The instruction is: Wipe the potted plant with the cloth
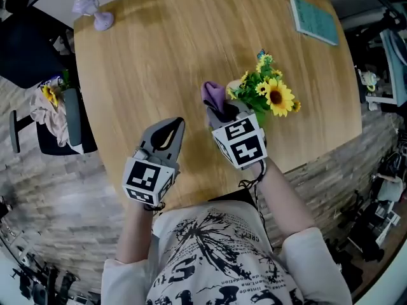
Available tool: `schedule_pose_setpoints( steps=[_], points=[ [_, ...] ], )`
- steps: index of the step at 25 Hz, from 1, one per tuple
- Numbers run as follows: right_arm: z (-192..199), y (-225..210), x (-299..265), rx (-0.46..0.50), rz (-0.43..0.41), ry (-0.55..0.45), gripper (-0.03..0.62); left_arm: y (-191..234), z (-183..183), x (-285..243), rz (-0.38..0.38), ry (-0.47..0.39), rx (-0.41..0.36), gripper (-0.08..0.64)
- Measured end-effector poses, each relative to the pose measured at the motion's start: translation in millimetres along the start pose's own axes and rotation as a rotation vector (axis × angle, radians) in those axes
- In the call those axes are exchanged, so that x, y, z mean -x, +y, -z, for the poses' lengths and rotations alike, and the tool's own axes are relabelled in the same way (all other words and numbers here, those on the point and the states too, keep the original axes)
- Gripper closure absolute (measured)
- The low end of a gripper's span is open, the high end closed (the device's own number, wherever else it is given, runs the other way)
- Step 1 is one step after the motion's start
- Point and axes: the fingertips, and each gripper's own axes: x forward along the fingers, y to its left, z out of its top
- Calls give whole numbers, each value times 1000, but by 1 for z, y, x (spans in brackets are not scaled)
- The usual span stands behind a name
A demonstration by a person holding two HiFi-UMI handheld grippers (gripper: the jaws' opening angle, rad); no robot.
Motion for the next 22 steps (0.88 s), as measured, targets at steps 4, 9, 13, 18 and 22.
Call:
schedule_pose_setpoints(
  steps=[4, 9, 13, 18, 22],
  points=[
    [13, -13, -9, -118, 61, -2, 517, 2, 6, 0, 36, 8, -11, 557],
    [17, -21, -11, -232, 80, -24, 517, 1, 14, 0, 64, 23, 0, 557],
    [22, -21, -8, -281, 78, -30, 517, -5, 14, -3, 89, 23, -9, 557],
    [39, -25, 0, -344, 81, -18, 515, -13, 8, -5, 112, -9, -39, 557],
    [53, -27, 5, -364, 74, 3, 514, -24, -3, -6, 137, -67, -82, 557]
  ],
)
